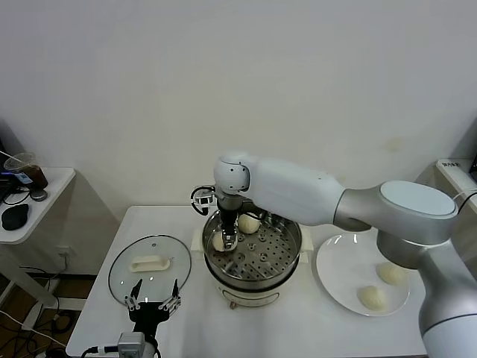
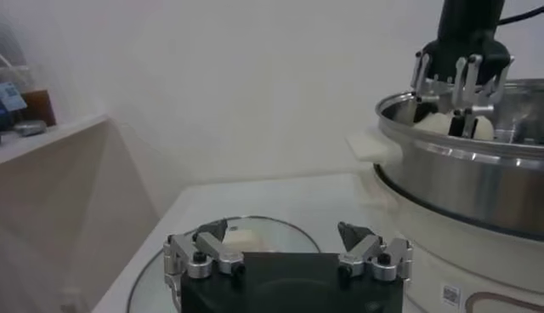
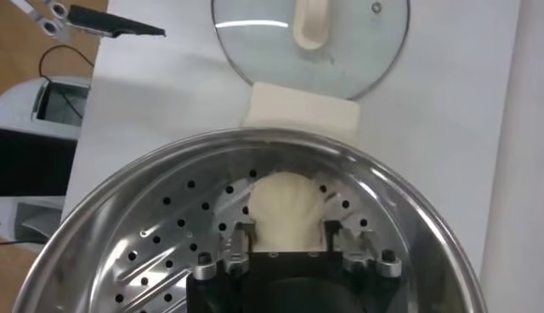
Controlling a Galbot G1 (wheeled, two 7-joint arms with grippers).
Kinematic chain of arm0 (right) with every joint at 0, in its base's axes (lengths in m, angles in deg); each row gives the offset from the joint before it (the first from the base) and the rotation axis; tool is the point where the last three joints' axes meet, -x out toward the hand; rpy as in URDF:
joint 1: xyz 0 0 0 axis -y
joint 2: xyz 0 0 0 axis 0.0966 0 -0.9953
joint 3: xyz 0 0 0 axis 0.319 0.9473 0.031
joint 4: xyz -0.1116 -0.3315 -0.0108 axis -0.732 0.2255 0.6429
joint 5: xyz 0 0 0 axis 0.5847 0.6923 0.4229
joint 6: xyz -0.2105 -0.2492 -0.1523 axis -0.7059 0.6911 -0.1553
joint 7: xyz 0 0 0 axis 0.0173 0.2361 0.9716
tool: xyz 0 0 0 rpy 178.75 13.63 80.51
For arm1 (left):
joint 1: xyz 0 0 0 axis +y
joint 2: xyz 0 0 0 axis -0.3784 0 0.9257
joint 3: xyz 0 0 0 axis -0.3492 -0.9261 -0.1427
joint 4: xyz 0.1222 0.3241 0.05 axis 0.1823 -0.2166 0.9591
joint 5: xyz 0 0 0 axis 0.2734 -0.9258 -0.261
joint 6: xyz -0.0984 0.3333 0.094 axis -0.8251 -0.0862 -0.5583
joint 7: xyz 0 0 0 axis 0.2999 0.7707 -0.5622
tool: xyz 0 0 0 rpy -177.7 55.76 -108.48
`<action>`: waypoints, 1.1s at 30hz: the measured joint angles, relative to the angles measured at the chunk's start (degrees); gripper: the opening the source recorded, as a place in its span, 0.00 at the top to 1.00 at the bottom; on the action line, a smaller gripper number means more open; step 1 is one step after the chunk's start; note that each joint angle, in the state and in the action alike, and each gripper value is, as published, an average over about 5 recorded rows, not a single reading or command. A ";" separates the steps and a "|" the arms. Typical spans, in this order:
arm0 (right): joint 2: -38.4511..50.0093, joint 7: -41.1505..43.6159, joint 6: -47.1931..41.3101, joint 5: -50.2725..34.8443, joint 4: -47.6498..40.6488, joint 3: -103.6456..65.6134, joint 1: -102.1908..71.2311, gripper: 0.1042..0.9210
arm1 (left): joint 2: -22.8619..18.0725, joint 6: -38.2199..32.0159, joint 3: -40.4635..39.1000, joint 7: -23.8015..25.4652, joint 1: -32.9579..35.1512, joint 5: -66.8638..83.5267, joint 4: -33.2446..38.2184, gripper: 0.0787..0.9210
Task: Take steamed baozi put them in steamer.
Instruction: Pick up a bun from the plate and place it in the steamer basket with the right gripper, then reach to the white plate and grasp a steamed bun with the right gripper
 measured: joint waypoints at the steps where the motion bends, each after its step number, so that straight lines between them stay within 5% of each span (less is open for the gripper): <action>1: 0.29 0.14 0.16 -0.02 0.25 -0.19 0.25 0.22 | -0.02 0.00 0.02 0.00 0.03 0.00 0.08 0.12; 6: 2.84 1.38 1.22 -0.57 2.27 -1.03 2.52 0.13 | -0.23 0.09 0.01 0.10 0.03 0.00 0.44 0.12; 13: 10.75 3.80 2.95 -1.72 7.28 -2.61 7.35 0.12 | -0.38 0.29 -0.23 0.32 -0.24 0.01 0.50 0.12; 33: 47.85 9.98 17.35 8.23 24.76 -10.06 -0.53 0.12 | 0.32 0.78 1.52 0.45 1.64 0.19 0.86 0.12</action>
